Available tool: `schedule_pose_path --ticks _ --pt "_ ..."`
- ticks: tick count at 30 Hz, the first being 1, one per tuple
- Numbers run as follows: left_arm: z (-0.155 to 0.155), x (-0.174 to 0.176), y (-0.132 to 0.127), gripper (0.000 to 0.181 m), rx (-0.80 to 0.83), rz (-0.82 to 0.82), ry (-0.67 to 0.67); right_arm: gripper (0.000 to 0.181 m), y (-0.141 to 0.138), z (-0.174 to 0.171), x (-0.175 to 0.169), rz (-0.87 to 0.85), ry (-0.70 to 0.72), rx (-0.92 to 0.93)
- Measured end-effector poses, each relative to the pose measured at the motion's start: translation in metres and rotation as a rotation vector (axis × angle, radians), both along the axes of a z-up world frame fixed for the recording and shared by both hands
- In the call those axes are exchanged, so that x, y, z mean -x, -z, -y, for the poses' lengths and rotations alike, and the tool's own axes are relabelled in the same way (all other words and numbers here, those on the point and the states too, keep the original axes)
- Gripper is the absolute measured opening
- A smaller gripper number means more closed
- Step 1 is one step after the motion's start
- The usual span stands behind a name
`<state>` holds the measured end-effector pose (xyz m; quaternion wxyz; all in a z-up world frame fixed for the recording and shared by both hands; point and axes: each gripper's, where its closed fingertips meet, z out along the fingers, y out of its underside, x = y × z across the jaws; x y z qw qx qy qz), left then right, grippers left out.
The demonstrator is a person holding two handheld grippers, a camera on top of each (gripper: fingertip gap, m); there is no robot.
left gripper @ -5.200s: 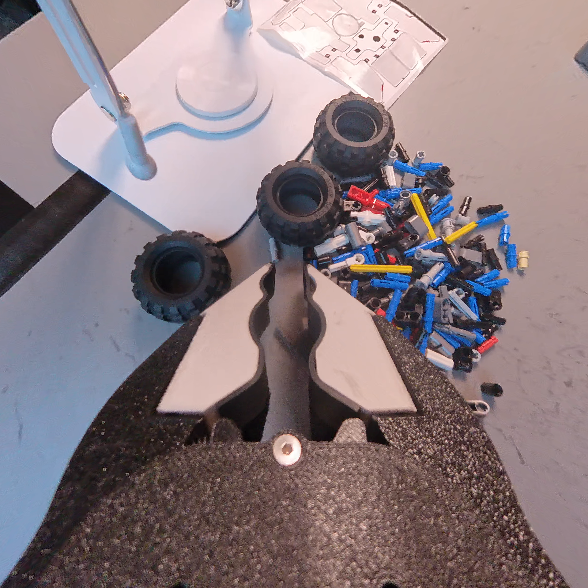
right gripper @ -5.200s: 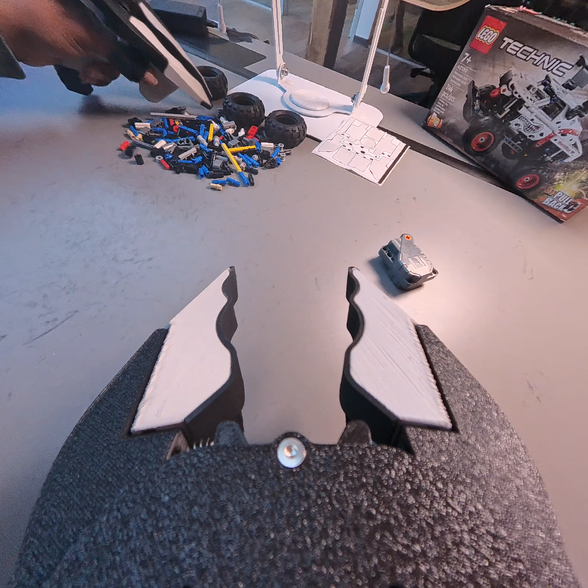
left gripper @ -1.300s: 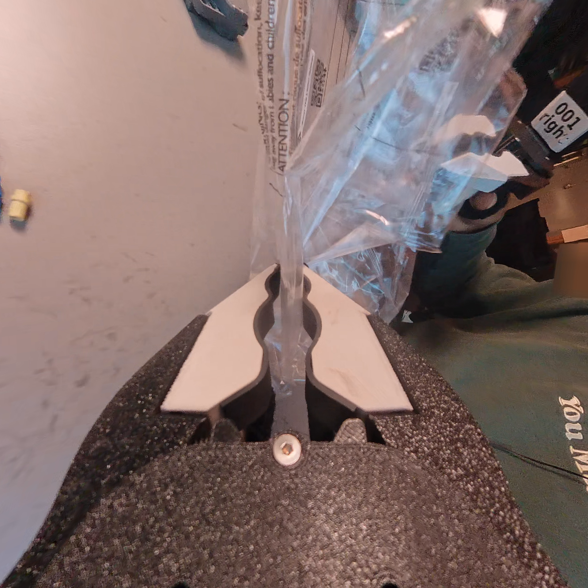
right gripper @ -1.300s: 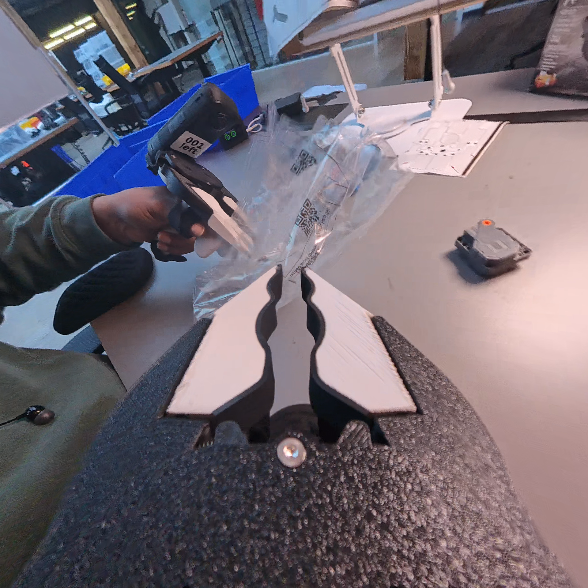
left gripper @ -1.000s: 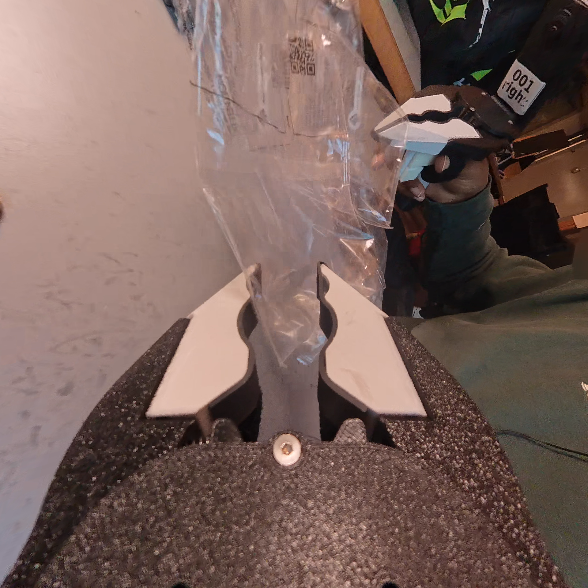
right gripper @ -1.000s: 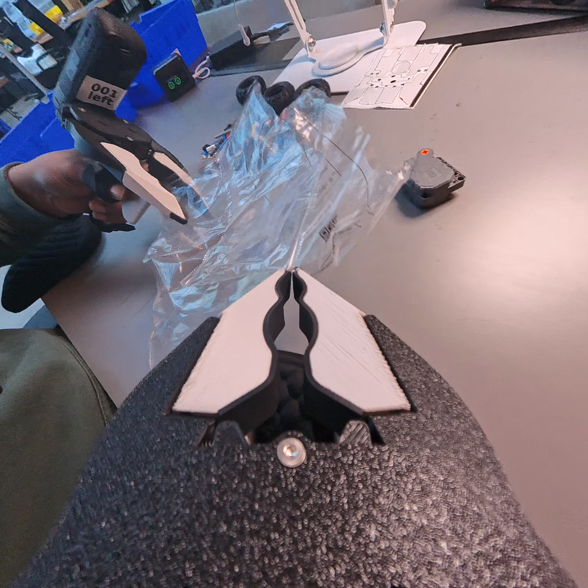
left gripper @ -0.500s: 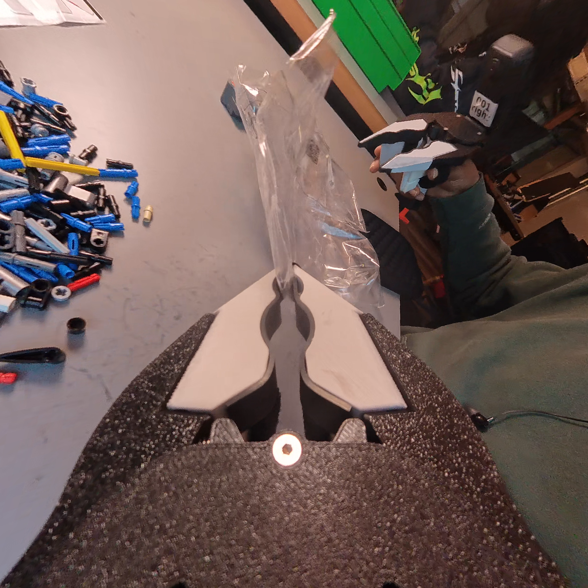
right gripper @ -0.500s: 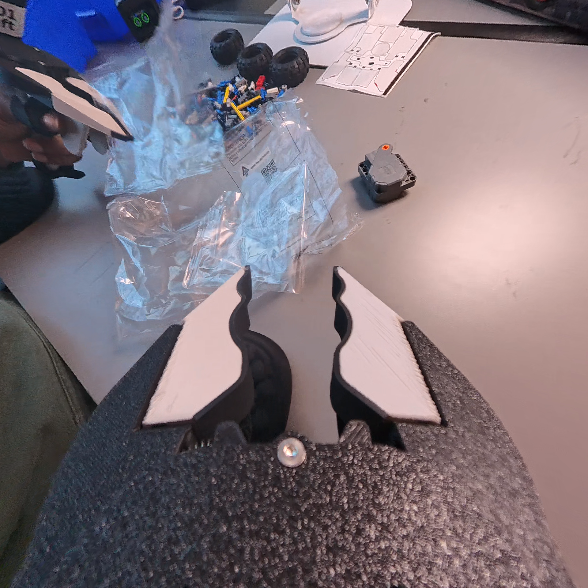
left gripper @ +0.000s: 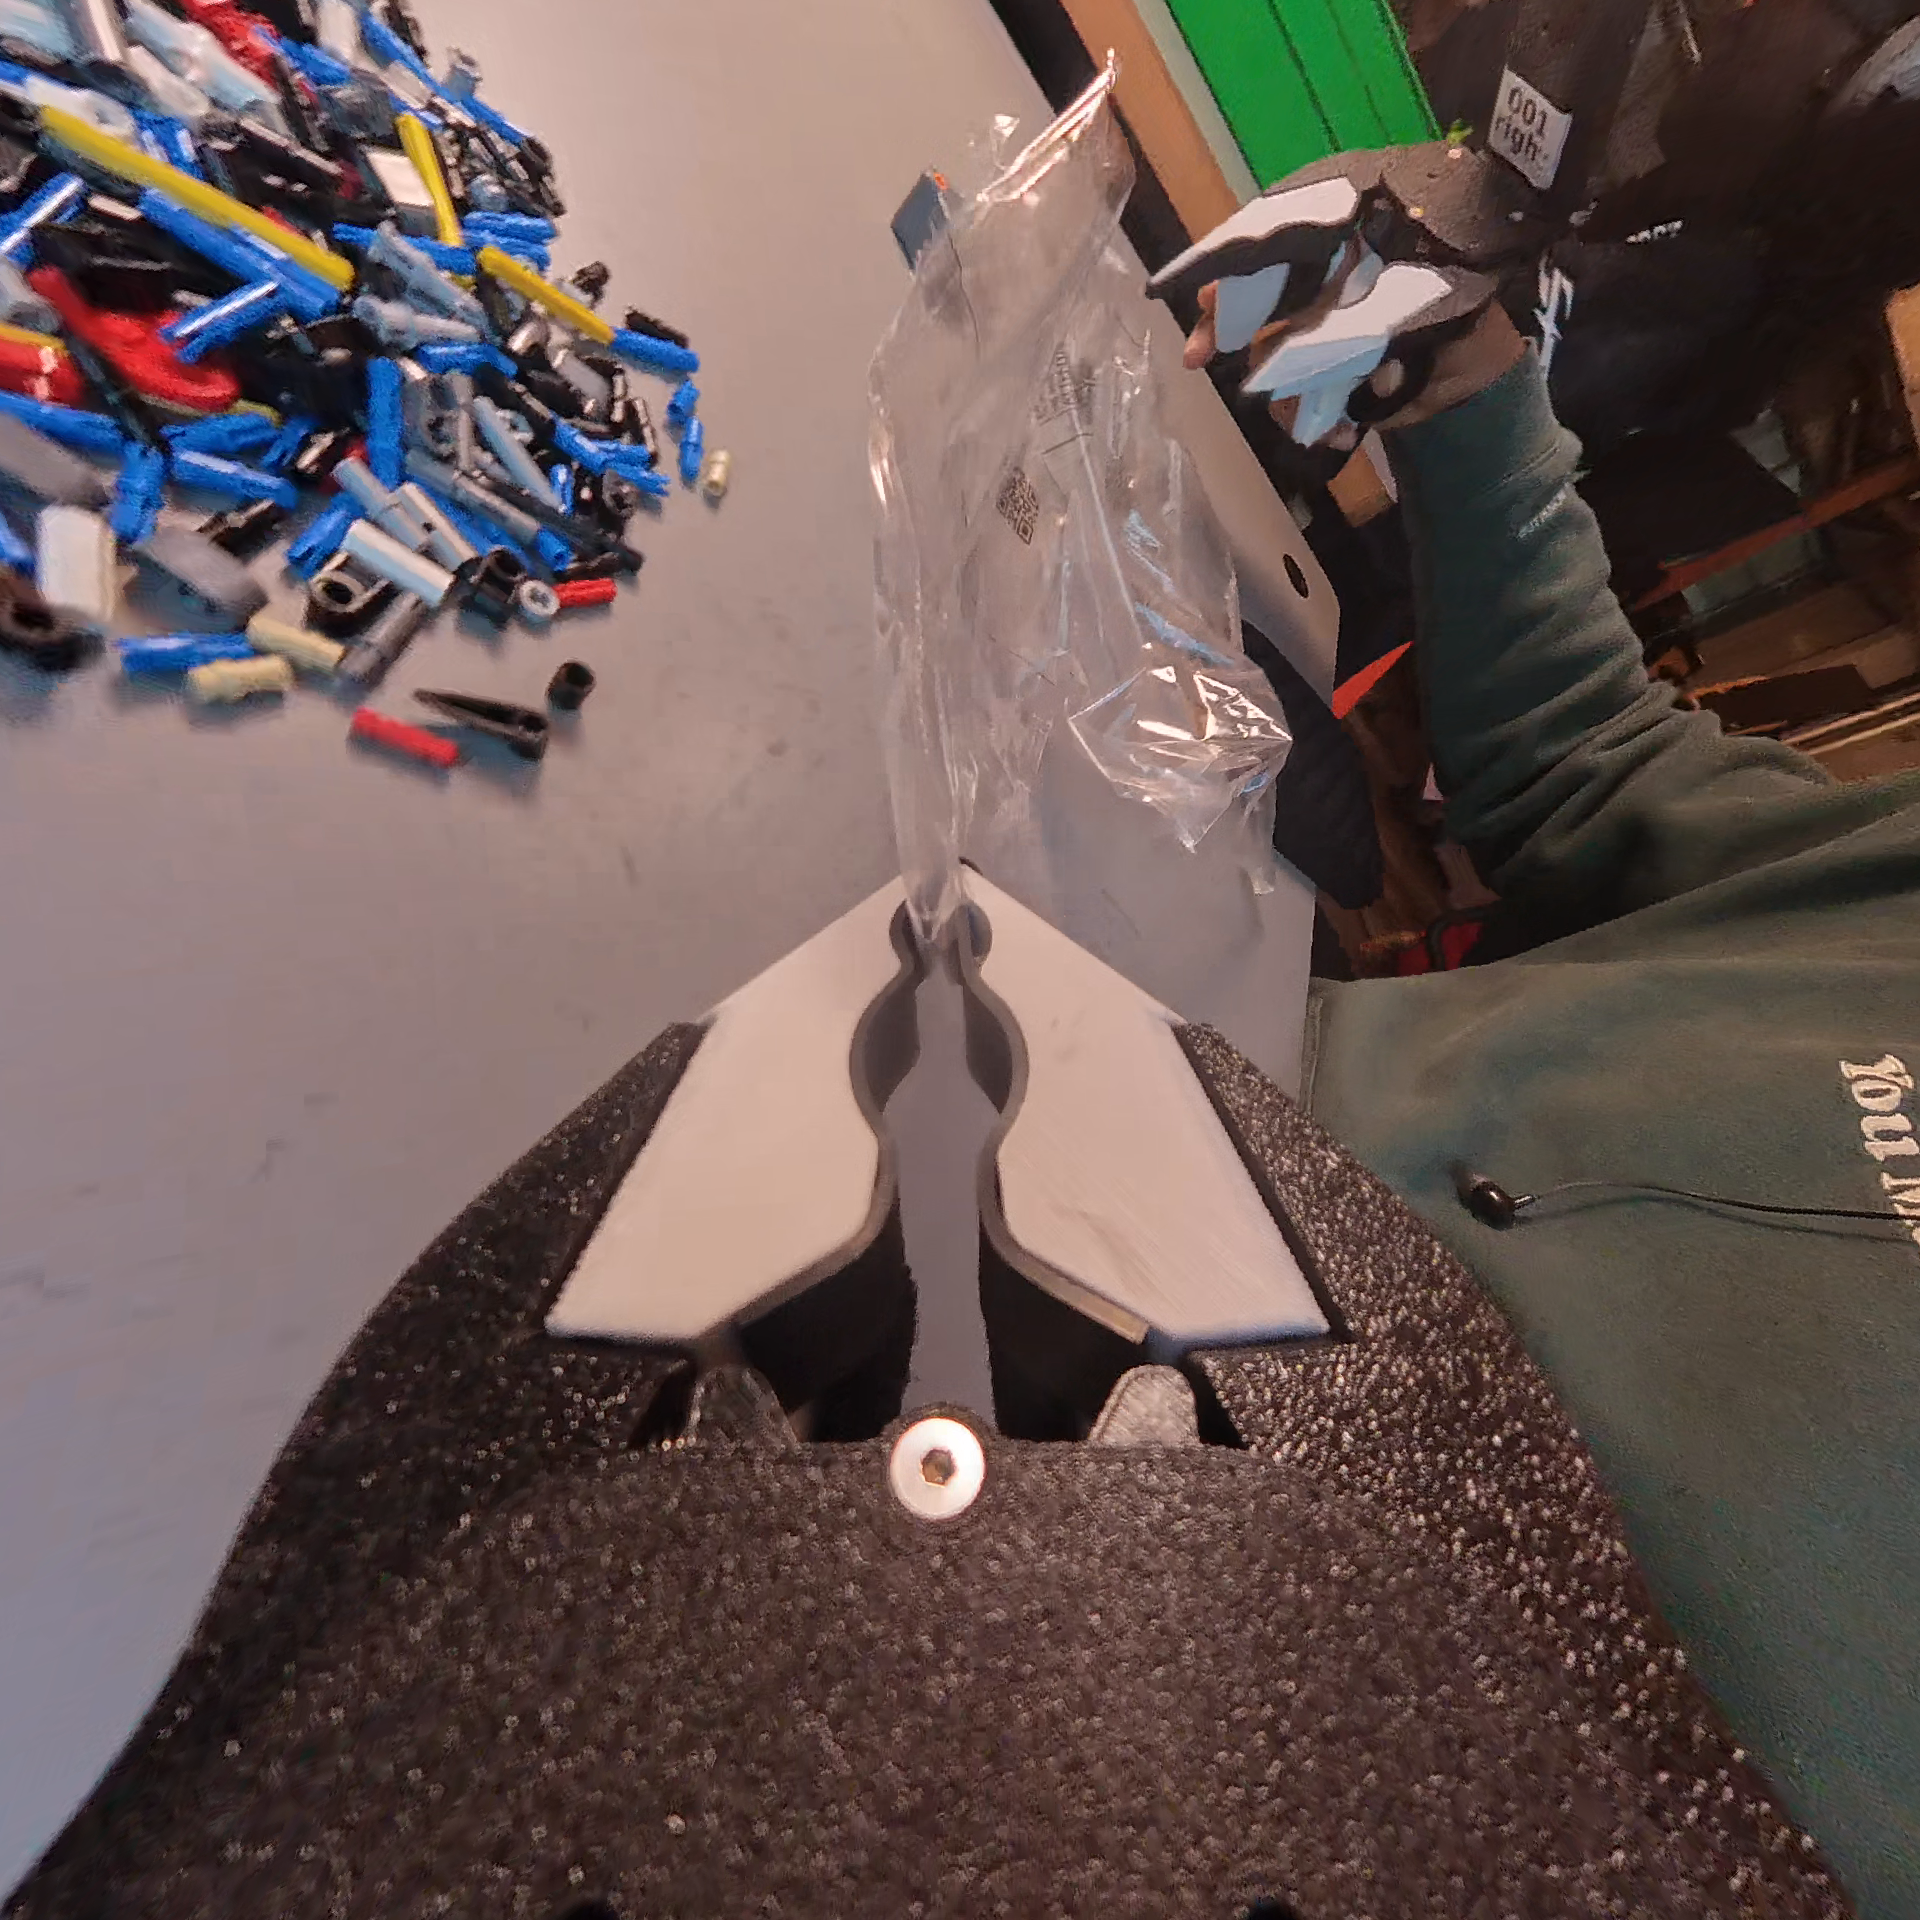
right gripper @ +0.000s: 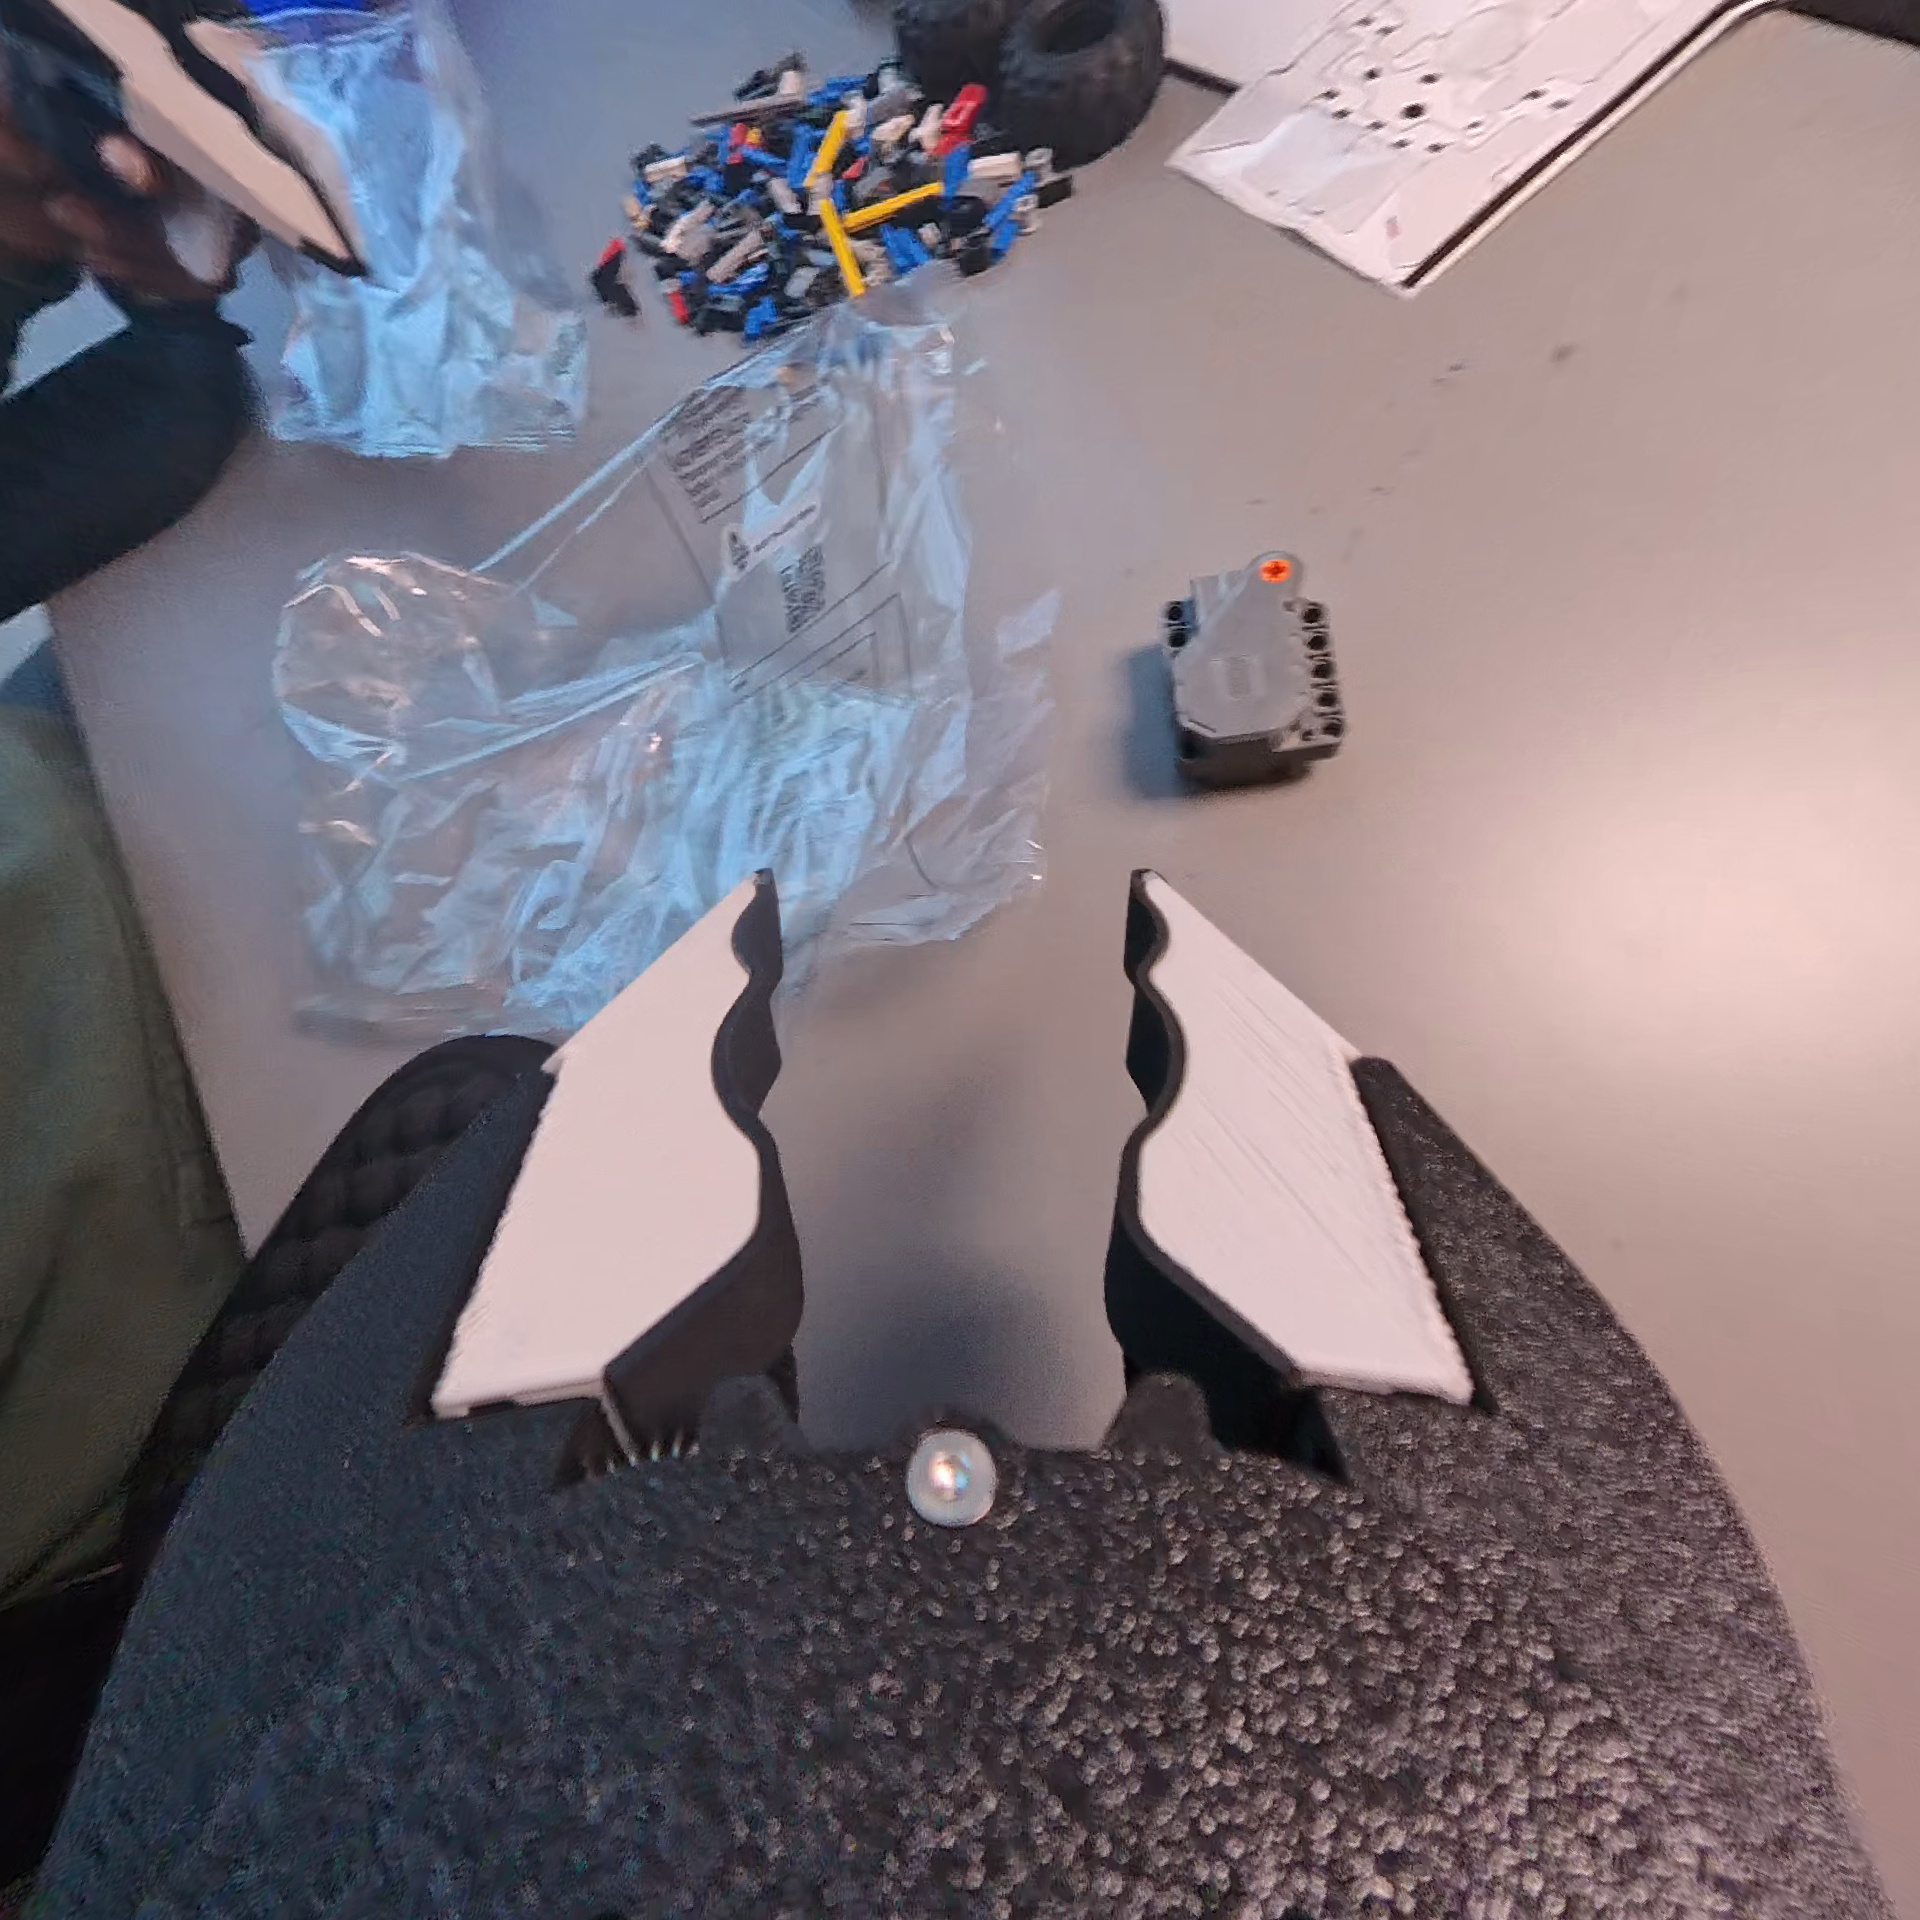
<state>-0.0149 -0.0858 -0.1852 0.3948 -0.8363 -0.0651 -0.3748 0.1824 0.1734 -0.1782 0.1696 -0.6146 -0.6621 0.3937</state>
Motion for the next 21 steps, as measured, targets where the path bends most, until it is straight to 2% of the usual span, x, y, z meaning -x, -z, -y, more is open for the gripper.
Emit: schedule_pose_path --ticks 2,5,7,9,12,14,16,21 --pt "0.015 0.007 0.009 0.000 0.042 -0.007 -0.018 0.075 0.003 0.013 0.004 -0.012 -0.054 0.025" --pt "0.027 0.010 0.013 0.004 0.070 -0.020 -0.025 0.081 0.015 0.020 0.013 -0.017 -0.111 -0.070" --pt "0.029 0.008 0.013 0.011 0.080 -0.062 -0.006 0.066 0.016 0.027 0.022 -0.051 -0.153 -0.091" --pt "0.027 0.007 0.012 0.018 0.082 -0.105 0.003 0.030 0.022 0.029 0.026 -0.011 -0.175 -0.109" --pt "0.024 0.008 0.014 0.025 0.081 -0.146 0.000 0.000 0.023 0.030 0.026 0.013 -0.190 -0.115" --pt "0.022 0.010 0.016 0.025 0.071 -0.160 -0.013 0.000 0.016 0.034 0.020 0.012 -0.213 -0.075" --pt "0.022 0.009 0.017 0.015 0.060 -0.142 -0.012 0.000 0.006 0.036 0.012 0.005 -0.221 -0.036" --pt "0.025 -0.001 0.017 0.001 0.048 -0.169 0.049 0.000 -0.029 0.017 -0.004 -0.035 -0.110 0.029"
